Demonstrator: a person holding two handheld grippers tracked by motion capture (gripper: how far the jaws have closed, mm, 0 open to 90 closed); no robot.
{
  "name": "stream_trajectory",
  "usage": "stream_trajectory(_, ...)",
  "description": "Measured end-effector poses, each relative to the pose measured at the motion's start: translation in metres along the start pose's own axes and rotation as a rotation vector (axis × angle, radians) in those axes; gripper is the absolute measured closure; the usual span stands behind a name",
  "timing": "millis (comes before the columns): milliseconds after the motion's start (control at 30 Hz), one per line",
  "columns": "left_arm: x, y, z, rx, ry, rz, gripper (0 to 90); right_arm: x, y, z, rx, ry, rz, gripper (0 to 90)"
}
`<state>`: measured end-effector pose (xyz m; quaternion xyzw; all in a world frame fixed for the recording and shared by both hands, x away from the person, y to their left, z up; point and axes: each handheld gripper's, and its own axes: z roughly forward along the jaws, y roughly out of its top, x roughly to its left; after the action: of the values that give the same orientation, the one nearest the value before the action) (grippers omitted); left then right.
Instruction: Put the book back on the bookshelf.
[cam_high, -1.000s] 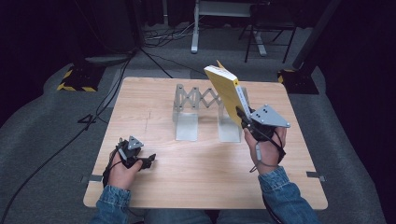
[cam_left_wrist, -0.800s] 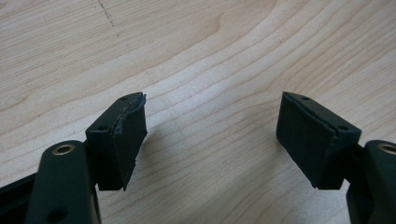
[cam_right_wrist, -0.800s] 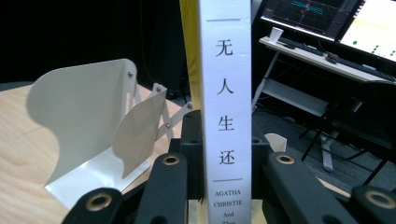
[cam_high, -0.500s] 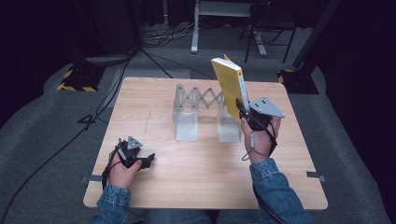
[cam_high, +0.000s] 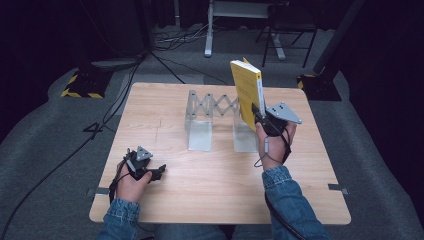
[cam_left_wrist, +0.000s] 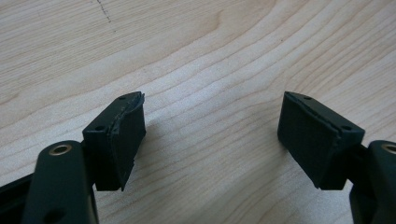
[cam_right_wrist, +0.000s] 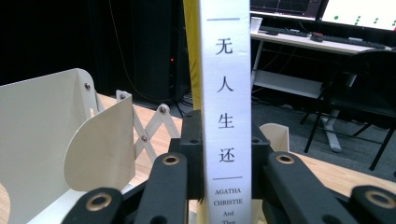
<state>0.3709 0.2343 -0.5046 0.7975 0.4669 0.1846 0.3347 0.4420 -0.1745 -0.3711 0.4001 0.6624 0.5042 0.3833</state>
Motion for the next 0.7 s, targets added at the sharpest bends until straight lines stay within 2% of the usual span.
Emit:
stream_trajectory(167,-0.001,0.0,0.0,0.001,-0.005,0.008,23.5,-0.004,-0.008,0.006,-0.009,0.007,0.055,75.9)
stream_trajectory(467,-0.002,0.001,0.001,0.002,-0.009,0.009,23.2,0.001,-0.019,0.009,-0.011,0.006,0.063,74.2)
stream_trajectory(600,-0.003,0.001,0.001,0.001,-0.013,0.01,23.0,0.002,-0.026,0.011,0.006,0.011,0.077,73.1)
stream_trajectory(633,-0.003,0.001,0.002,0.0,-0.013,0.003,22.9,0.001,-0.029,0.012,0.039,0.011,0.092,73.2)
stream_trajectory(667,-0.003,0.001,0.002,0.0,-0.013,0.003,22.9,0.001,-0.029,0.012,0.039,0.011,0.092,73.2)
stream_trajectory(700,-0.003,0.001,0.002,0.001,-0.014,0.005,22.9,0.001,-0.036,0.014,0.067,0.018,0.116,73.8)
